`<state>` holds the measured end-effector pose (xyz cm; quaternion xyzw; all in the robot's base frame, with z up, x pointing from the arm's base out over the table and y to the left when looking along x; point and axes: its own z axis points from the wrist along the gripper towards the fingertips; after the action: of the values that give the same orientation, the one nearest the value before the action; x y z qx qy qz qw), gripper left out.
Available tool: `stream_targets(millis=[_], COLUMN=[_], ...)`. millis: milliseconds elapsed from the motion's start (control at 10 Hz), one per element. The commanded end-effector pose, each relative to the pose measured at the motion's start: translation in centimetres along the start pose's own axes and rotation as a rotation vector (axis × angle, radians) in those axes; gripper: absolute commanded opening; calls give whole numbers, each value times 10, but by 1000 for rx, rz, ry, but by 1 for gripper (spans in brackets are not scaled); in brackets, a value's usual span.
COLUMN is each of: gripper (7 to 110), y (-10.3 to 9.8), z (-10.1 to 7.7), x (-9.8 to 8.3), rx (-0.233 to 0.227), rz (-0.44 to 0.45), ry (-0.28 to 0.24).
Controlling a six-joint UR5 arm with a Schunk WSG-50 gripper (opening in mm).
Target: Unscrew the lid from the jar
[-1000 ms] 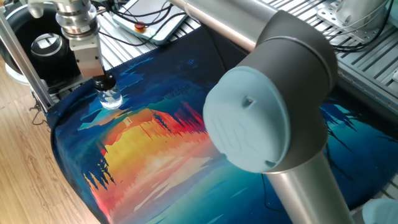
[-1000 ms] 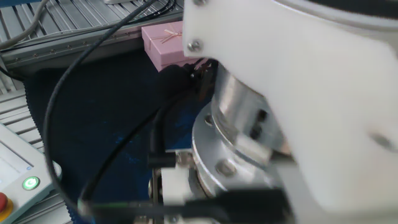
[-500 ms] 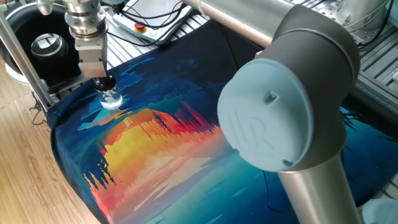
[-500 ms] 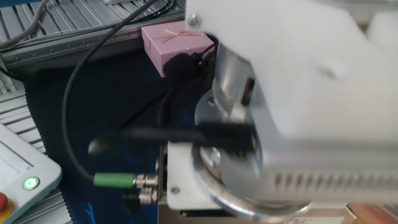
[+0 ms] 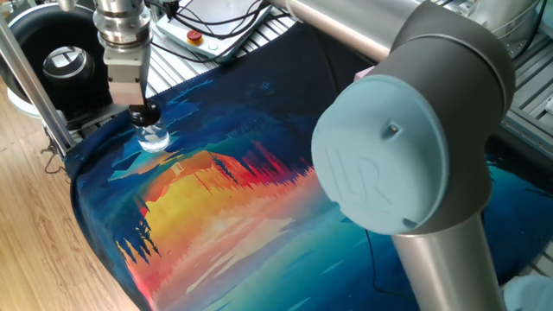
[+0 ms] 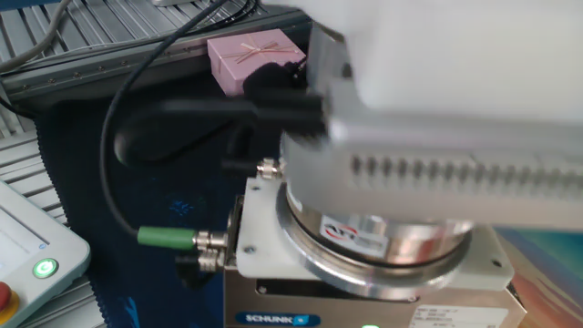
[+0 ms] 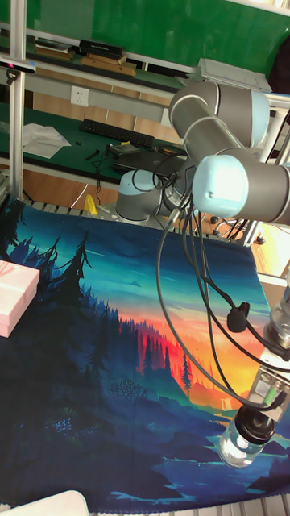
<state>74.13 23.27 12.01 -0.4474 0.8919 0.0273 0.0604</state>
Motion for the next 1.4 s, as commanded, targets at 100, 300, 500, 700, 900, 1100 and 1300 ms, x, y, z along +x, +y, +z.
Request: stream_targets(millis=[100, 300, 500, 700, 900, 1100, 1300], gripper=[44, 44, 44, 44, 44, 22, 22], y=[-7, -7, -4, -3, -1, -1, -1], z=[-1, 1, 3, 5, 5, 5, 5], x=[-2, -2, 1, 6, 6, 5, 4], rx=[2, -3, -15, -23, -29, -29, -32], rz=[64, 86, 107, 118, 133, 146, 151], ry=[-47, -61, -73, -72, -76, -78, -84])
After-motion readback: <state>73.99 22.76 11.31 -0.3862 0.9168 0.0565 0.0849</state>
